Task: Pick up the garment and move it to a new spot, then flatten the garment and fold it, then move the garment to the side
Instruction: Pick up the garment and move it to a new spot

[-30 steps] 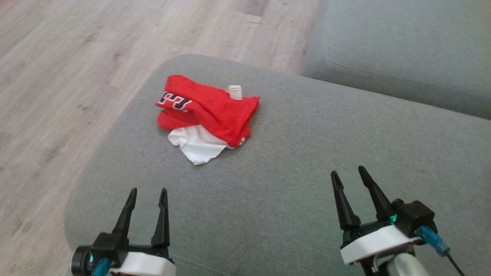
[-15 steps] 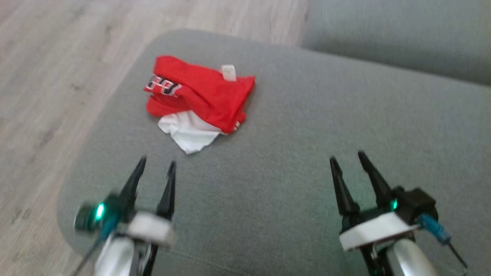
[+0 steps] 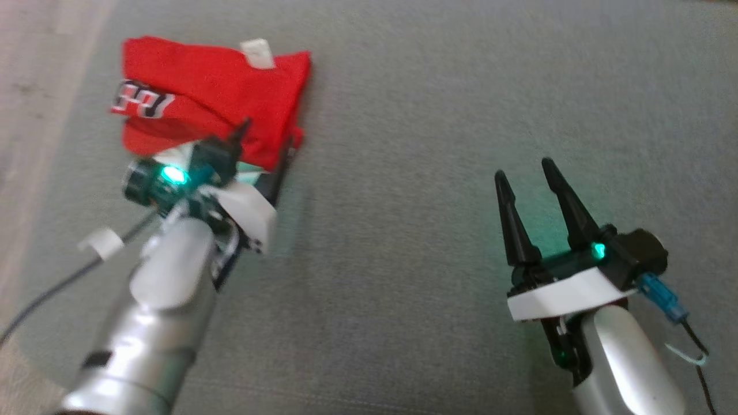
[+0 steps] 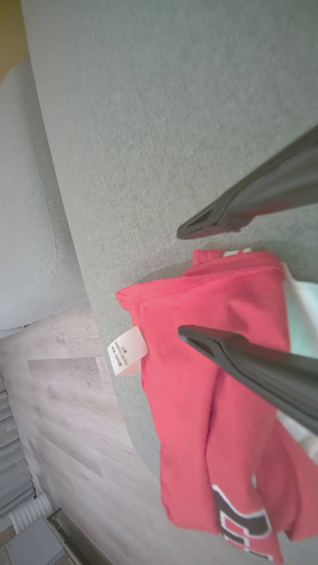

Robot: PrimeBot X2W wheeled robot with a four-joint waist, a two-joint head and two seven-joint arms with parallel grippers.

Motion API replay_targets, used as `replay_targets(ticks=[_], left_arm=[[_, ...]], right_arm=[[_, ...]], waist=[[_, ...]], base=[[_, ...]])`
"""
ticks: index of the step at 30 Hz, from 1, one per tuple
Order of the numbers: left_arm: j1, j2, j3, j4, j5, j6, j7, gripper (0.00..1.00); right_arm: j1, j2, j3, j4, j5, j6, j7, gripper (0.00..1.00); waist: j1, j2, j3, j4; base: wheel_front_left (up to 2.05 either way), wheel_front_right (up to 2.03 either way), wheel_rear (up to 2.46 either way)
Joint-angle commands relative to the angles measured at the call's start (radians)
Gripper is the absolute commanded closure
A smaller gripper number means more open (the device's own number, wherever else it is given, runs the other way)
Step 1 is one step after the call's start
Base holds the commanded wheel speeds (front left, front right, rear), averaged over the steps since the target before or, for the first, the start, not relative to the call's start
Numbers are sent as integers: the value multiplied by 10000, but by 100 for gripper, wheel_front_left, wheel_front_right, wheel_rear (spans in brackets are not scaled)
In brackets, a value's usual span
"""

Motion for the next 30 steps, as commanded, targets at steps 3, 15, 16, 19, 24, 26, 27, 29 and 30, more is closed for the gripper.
replay_targets(ticks=[3,15,16,19,24,26,27,29,30], left_arm=[[-1253,599,423,957,-72,55,-341,0],[-2072,467,413,2712,-436,34,-1701,100],[-2106,454,443,2652,-456,53,-1854,100],[-2123,351,557,2104,-514,105,-2061,100],[-1594,145,866,-542,-439,137,-2081,100],[-1288,15,913,-1522,-345,138,-2082,100],[-1148,-62,892,-1937,-290,134,-2083,100],[-927,-229,765,-2613,-194,122,-2083,100],[-854,-313,675,-2902,-163,115,-2083,100]], right_arm=[[-460,-20,349,-493,-111,-9,-116,0],[-571,-20,207,-484,-198,-9,-116,0],[-573,-20,209,-465,-183,-9,-116,0],[-540,-20,203,-398,-115,-9,-116,0],[-462,-20,164,-359,23,-9,-116,0],[-440,-20,165,-367,110,-9,-116,0],[-426,-20,164,-372,150,-9,-116,0],[-397,-20,167,-390,223,-9,-116,0],[-379,-20,176,-395,249,-9,-116,0]], waist=[[-3,0,866,-784],[-3,0,940,-1032],[-3,0,871,-1059],[-3,0,609,-1155],[-3,0,153,-1463],[-3,0,3,-1646],[-3,0,-56,-1736],[-3,0,-139,-1926],[-3,0,-167,-2026]], base=[[0,0,0],[0,0,0],[0,0,0],[0,0,0],[0,0,0],[0,0,0],[0,0,0],[0,0,0],[0,0,0]])
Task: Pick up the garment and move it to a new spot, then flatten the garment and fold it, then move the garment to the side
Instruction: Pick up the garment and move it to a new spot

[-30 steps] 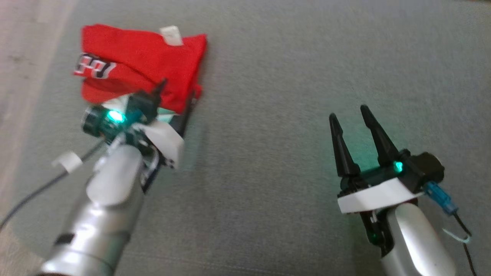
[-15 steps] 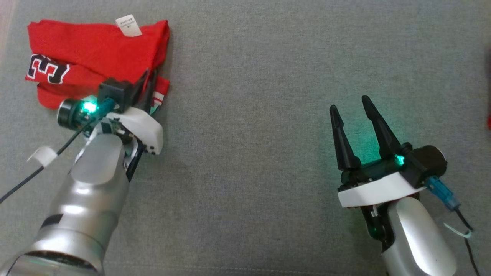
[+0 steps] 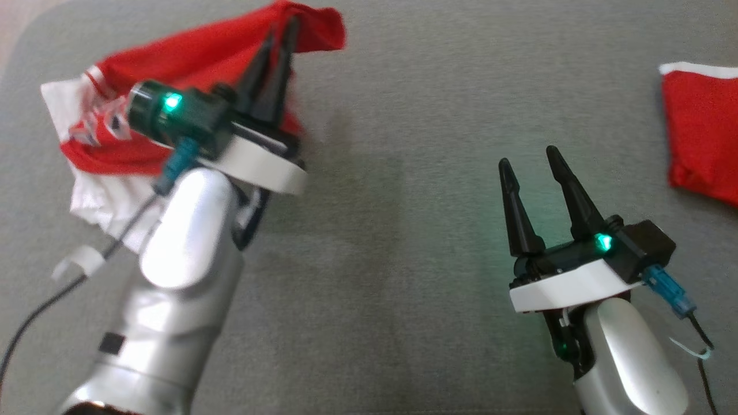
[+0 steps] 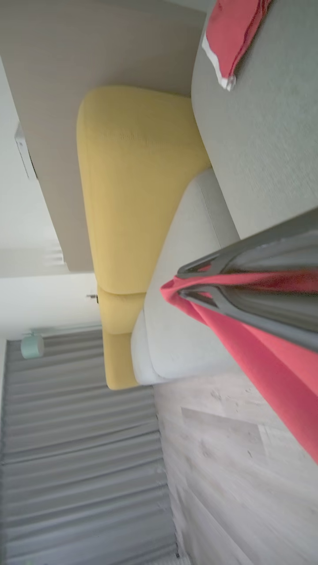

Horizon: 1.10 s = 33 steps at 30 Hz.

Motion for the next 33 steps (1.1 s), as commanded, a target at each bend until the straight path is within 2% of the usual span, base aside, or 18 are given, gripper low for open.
replay_targets(ticks=[1,6,10,16,18,19,20,21,22,24,27,30,33], left_arm=[[-117,82,50,-724,88,16,-47,100],[-49,-194,-625,-1485,-13,-9,-48,100],[-208,-269,-1294,-1580,-302,41,-48,100],[-728,-279,-2865,-2003,-1620,699,-48,100],[-808,-280,-3224,-2057,-1807,818,-48,100],[-917,-280,-3932,-2064,-2164,1073,-49,100],[-917,-280,-3932,-2064,-2164,1073,-49,100],[-943,-281,-4305,-1949,-2307,1194,-49,14],[-975,-281,-4661,-1805,-2428,1301,-49,0],[-1030,-281,-5171,-1546,-2645,1462,-49,0],[-1077,-282,-5322,-1110,-2805,1739,-49,0],[-1084,-277,-4944,-794,-2702,1903,-49,0],[-887,-22,-4230,-812,-2550,1969,-49,0]], right_arm=[[-38,-16,220,-284,137,-9,-109,0],[14,-16,330,-330,340,-9,-109,0],[-5,-16,395,-415,514,-9,-109,0],[-33,-16,544,-491,784,-9,-109,0],[-31,-16,567,-491,811,-9,-109,0],[-20,-16,590,-485,850,-9,-109,0],[-20,-16,590,-485,850,-9,-109,0],[-9,-16,591,-484,863,-9,-109,0],[0,-16,591,-483,872,-9,-109,0],[2,-16,576,-495,885,-9,-109,0],[30,-16,446,-538,861,-9,-109,0],[83,-16,351,-532,758,-9,-109,0],[142,-16,263,-509,656,-9,-109,0]], waist=[[1,0,-171,-358],[1,0,-182,-1007],[1,0,-90,-1591],[1,0,38,-2448],[1,0,47,-2544],[1,0,44,-2673],[1,0,44,-2673],[1,0,36,-2705],[1,0,29,-2727],[1,0,26,-2736],[1,0,-27,-2571],[1,0,-110,-2283],[1,0,-257,-1942]], base=[[0,0,0],[0,0,0],[0,0,0],[0,0,0],[0,0,0],[0,0,0],[0,0,0],[0,0,0],[0,0,0],[0,0,0],[0,0,0],[0,0,0],[0,0,0]])
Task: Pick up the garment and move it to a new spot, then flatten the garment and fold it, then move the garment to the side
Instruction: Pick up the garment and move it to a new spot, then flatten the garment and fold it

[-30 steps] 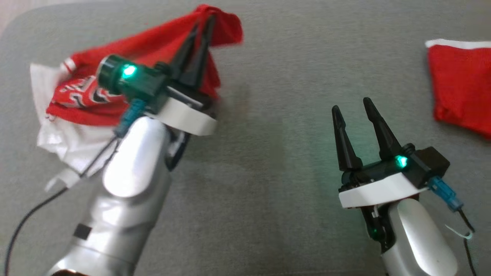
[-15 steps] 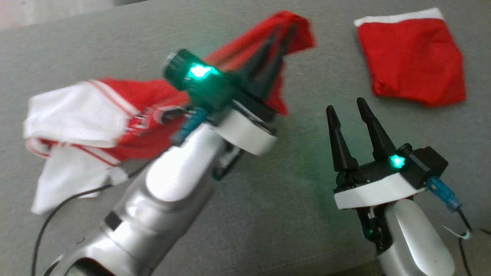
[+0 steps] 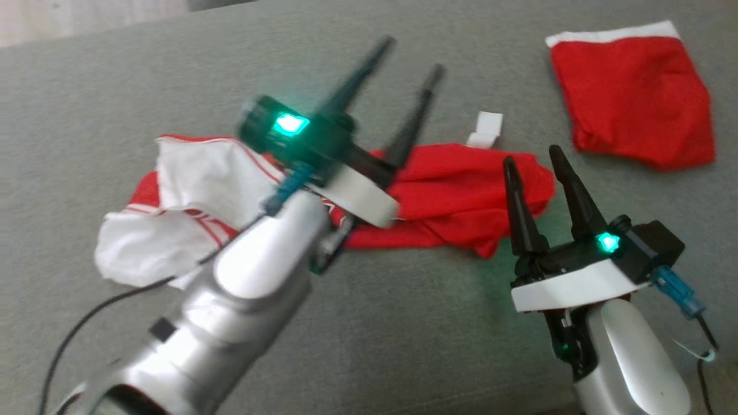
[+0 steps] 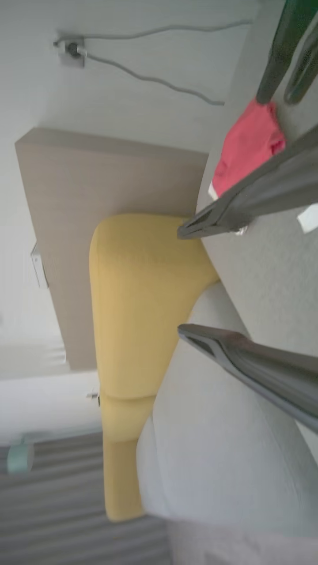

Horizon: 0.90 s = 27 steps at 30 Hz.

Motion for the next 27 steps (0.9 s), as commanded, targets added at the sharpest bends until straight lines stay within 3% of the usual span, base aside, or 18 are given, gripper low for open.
replay_targets(ticks=[1,6,12,19,27], left_arm=[[-144,343,569,-328,137,78,-47,0],[1008,1361,1782,-1060,609,190,-47,0],[3818,2168,2950,-2302,914,422,-47,0],[6330,2024,3846,-3418,1174,508,-47,0],[6122,1747,3846,-3027,1847,-136,-47,0]], right_arm=[[93,-16,163,-325,-112,-9,-109,0],[217,-16,57,-267,-262,-9,-109,0],[495,-16,-204,-215,-352,-9,-109,0],[797,-16,-498,-178,-505,-9,-109,0],[763,-16,-419,-163,-503,-9,-109,0]], waist=[[-1,0,-173,289],[-1,0,-588,822],[-1,0,-1090,1400],[-1,0,-1224,1942],[-1,0,-1022,2000]], base=[[0,0,0],[0,0,0],[0,0,0],[0,0,0],[0,0,0]])
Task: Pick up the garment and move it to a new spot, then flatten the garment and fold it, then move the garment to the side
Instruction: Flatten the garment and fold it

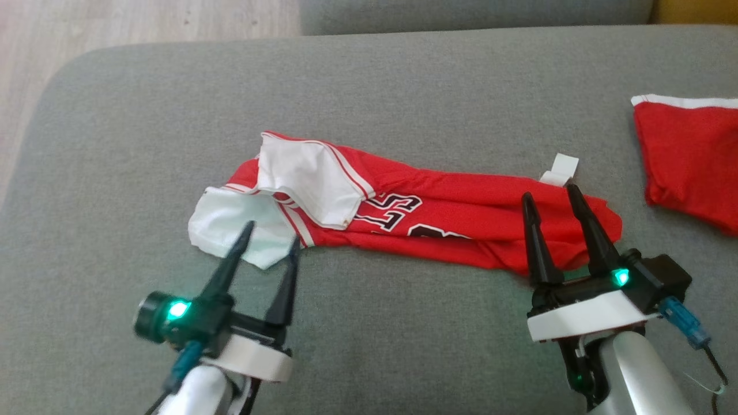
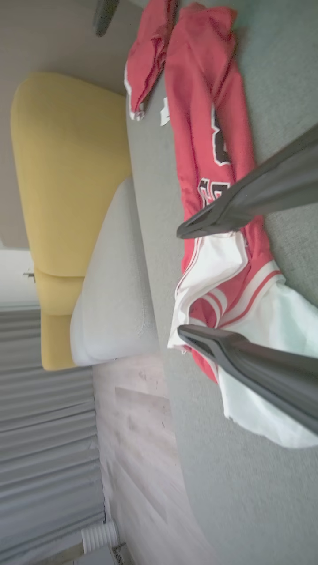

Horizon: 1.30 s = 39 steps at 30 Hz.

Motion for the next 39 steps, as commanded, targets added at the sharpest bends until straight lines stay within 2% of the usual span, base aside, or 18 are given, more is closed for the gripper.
replay_targets(ticks=[1,6,10,26,27,28,29,30,39], left_arm=[[-711,-11,94,123,195,-230,-49,0],[-1501,-1,-665,1157,820,-654,273,0],[-2165,4,-1015,1964,1209,-765,712,0],[-3598,12,-1117,4007,1454,-577,1245,0],[-3624,6,-1122,4068,1438,-579,1237,7],[-3646,1,-1131,4123,1429,-577,1225,40],[-3666,-8,-1134,4170,1413,-571,1206,78],[-3684,-17,-1140,4213,1399,-568,1187,100],[-3808,-92,-1129,4112,1154,-656,753,100]], right_arm=[[-241,-20,279,-265,-50,-9,-109,0],[-341,-20,326,-232,-22,-9,-109,0],[-427,-20,328,-275,20,-9,-109,0],[-616,-20,282,-335,194,-9,-109,0],[-616,-20,278,-336,196,-9,-109,0],[-616,-20,271,-336,197,-9,-109,0],[-615,-20,261,-335,197,-9,-109,0],[-615,-20,252,-334,195,-9,-109,0],[-607,-20,274,-244,187,-9,-109,0]], waist=[[1,0,109,-100],[1,0,367,-377],[1,0,623,-623],[1,0,1181,-1178],[1,0,1183,-1182],[1,0,1181,-1184],[1,0,1178,-1182],[1,0,1173,-1175],[1,0,982,-1113]], base=[[0,0,0],[0,0,0],[0,0,0],[0,0,0],[0,0,0],[0,0,0],[0,0,0],[0,0,0],[0,0,0]])
